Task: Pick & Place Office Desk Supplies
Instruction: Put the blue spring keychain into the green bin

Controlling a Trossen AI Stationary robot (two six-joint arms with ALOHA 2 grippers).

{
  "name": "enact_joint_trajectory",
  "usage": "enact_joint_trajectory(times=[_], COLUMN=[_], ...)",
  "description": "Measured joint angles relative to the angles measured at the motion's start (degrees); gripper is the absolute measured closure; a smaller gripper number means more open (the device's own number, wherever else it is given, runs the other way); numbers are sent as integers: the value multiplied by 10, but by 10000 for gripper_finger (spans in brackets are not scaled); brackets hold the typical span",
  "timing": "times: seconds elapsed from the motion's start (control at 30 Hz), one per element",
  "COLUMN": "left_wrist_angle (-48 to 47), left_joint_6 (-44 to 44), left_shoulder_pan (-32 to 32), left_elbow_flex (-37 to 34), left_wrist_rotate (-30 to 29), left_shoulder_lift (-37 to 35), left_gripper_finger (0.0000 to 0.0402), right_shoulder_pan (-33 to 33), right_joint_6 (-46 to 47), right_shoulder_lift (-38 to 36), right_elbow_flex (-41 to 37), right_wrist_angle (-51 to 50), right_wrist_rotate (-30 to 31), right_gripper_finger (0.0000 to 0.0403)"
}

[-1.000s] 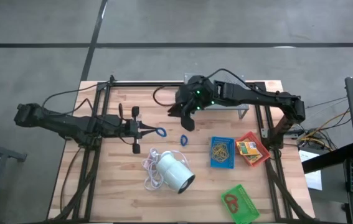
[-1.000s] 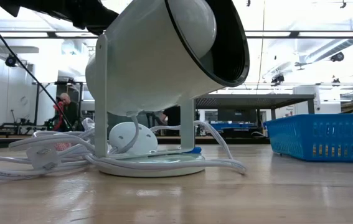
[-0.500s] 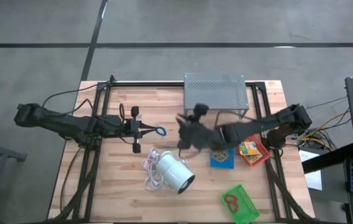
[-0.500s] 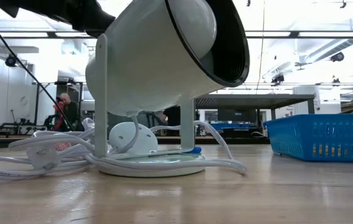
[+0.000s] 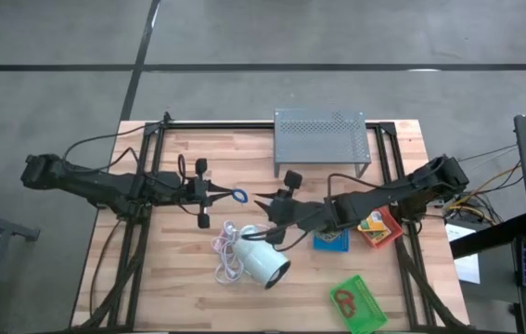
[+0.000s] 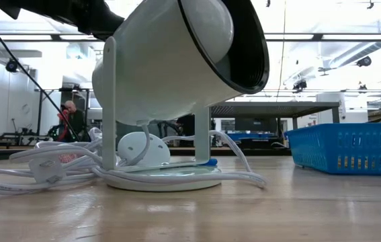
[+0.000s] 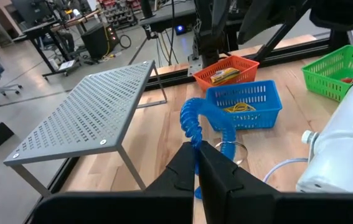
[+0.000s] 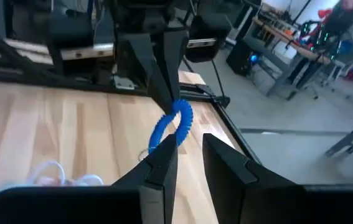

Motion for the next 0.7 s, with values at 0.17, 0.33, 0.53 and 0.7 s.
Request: enact_joint_trajectory(times=[0.17,0.33,0.53,0.7], left_wrist_angle=[4,5,6,4], left_joint_6=[0,0,2,2], left_shoulder_pan=[0,0,0,0], left_elbow_flex=[0,0,0,0], left_wrist_rotate=[0,0,0,0], left_shoulder_lift=[0,0,0,0], left_gripper_finger=[394,394,394,394], right_shoulder_pan=[-2,-2,-7,-7], right_joint_6=[-67,-62,-11,-14], right_shoulder_lift=[0,0,0,2], right_elbow_flex=[-14,-12,-10,-15], right_wrist_angle=[7,8,6,3], right_wrist_rotate=[0,0,-1,-5], right_gripper_finger=[330,330,322,297])
